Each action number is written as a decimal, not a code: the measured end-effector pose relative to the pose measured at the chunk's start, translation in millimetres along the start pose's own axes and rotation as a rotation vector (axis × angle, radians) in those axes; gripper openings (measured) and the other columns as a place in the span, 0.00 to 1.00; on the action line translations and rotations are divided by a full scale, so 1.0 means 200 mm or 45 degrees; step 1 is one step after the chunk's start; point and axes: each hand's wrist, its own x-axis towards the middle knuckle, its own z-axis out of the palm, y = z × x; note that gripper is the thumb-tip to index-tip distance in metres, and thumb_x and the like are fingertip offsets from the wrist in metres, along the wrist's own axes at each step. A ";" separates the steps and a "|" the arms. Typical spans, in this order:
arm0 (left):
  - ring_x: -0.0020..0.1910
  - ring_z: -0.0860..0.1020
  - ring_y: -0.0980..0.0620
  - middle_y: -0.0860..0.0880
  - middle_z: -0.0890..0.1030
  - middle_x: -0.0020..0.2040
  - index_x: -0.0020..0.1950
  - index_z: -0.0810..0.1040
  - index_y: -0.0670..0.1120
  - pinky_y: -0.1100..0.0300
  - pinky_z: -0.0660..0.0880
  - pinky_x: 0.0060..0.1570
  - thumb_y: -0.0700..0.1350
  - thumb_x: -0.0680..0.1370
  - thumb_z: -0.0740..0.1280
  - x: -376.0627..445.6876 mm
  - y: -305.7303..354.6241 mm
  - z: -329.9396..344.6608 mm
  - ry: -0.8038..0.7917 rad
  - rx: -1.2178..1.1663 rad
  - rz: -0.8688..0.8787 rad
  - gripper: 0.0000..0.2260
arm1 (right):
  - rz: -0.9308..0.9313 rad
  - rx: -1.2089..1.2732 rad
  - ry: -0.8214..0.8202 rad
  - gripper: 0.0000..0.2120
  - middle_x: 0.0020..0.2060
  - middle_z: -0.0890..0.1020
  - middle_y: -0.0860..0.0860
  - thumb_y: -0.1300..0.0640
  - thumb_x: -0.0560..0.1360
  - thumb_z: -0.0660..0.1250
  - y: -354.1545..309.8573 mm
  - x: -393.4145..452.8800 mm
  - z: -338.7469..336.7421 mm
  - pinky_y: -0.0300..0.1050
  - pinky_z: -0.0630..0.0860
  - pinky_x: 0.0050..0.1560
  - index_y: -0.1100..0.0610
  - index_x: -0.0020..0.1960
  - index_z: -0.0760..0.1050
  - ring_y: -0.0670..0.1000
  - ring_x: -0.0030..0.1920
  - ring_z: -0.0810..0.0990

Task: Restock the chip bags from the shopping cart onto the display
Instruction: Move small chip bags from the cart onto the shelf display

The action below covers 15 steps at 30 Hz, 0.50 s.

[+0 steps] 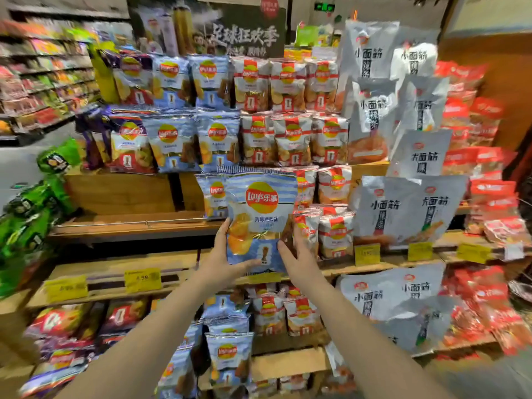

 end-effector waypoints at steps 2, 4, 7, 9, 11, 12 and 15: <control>0.64 0.66 0.59 0.62 0.63 0.64 0.77 0.44 0.54 0.59 0.65 0.65 0.56 0.65 0.74 0.17 -0.01 -0.11 0.037 0.062 -0.009 0.51 | -0.033 0.029 -0.027 0.30 0.74 0.56 0.41 0.48 0.81 0.57 -0.04 0.20 0.06 0.40 0.60 0.69 0.45 0.78 0.45 0.46 0.74 0.56; 0.61 0.69 0.60 0.62 0.65 0.62 0.77 0.45 0.55 0.60 0.68 0.62 0.53 0.67 0.75 0.34 -0.02 -0.22 0.059 0.062 -0.023 0.49 | -0.048 0.019 -0.053 0.31 0.76 0.55 0.43 0.48 0.81 0.57 -0.07 0.40 0.11 0.43 0.61 0.70 0.45 0.78 0.44 0.48 0.75 0.56; 0.61 0.73 0.58 0.58 0.69 0.65 0.77 0.45 0.55 0.59 0.72 0.61 0.47 0.70 0.75 0.56 -0.05 -0.33 0.085 -0.025 -0.062 0.47 | -0.041 0.004 -0.087 0.31 0.77 0.51 0.43 0.47 0.81 0.57 -0.12 0.64 0.17 0.44 0.58 0.71 0.45 0.78 0.43 0.47 0.76 0.52; 0.62 0.74 0.56 0.55 0.69 0.66 0.77 0.45 0.54 0.56 0.72 0.62 0.46 0.70 0.75 0.64 -0.08 -0.40 0.126 -0.038 -0.089 0.47 | -0.064 -0.013 -0.128 0.31 0.77 0.50 0.42 0.47 0.81 0.57 -0.15 0.78 0.22 0.43 0.57 0.71 0.44 0.77 0.42 0.47 0.76 0.51; 0.63 0.73 0.55 0.54 0.68 0.67 0.77 0.44 0.54 0.55 0.72 0.63 0.46 0.70 0.75 0.69 -0.11 -0.50 0.170 -0.040 -0.126 0.47 | -0.078 -0.024 -0.202 0.32 0.76 0.51 0.42 0.47 0.81 0.57 -0.17 0.91 0.30 0.39 0.57 0.67 0.43 0.77 0.42 0.47 0.76 0.52; 0.64 0.72 0.55 0.54 0.68 0.68 0.77 0.44 0.53 0.56 0.72 0.63 0.45 0.71 0.75 0.71 -0.13 -0.55 0.192 -0.036 -0.145 0.47 | -0.081 -0.021 -0.240 0.32 0.76 0.51 0.42 0.48 0.81 0.58 -0.18 0.96 0.35 0.38 0.57 0.66 0.43 0.77 0.41 0.47 0.76 0.52; 0.64 0.70 0.55 0.54 0.66 0.67 0.77 0.44 0.52 0.60 0.71 0.60 0.44 0.71 0.75 0.74 -0.19 -0.72 0.261 0.042 -0.187 0.47 | -0.054 0.021 -0.338 0.36 0.77 0.52 0.45 0.50 0.80 0.61 -0.19 1.09 0.51 0.42 0.58 0.71 0.46 0.78 0.40 0.49 0.76 0.54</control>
